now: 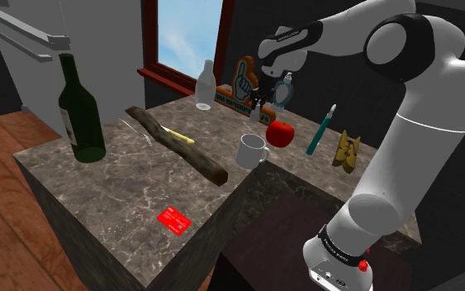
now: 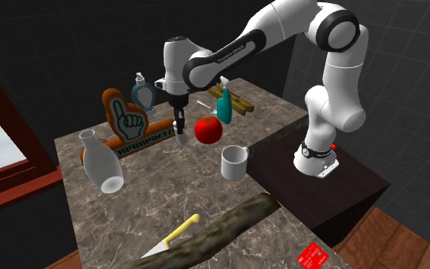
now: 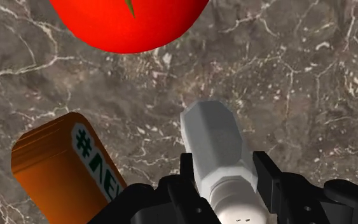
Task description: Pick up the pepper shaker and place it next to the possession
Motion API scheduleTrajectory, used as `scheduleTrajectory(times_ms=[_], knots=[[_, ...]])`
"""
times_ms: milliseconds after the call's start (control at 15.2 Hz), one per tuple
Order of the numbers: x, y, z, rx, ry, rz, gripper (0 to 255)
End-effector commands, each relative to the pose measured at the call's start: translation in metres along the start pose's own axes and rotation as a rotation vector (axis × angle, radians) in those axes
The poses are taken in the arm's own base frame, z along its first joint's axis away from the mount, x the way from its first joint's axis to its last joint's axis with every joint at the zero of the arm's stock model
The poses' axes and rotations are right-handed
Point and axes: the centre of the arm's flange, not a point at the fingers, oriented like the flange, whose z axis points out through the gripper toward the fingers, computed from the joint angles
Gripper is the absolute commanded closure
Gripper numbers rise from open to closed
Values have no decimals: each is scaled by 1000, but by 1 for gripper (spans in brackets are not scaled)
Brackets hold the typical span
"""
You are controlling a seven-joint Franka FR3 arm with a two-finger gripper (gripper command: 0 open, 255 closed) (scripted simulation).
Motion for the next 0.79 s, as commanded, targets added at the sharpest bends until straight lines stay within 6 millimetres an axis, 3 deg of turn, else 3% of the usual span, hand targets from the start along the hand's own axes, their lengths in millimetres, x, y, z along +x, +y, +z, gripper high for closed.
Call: scheduleTrajectory(times_ms=[0,726], knots=[[1,0,-11,0,0,0,255],[6,-2,-69,0,0,0,255]])
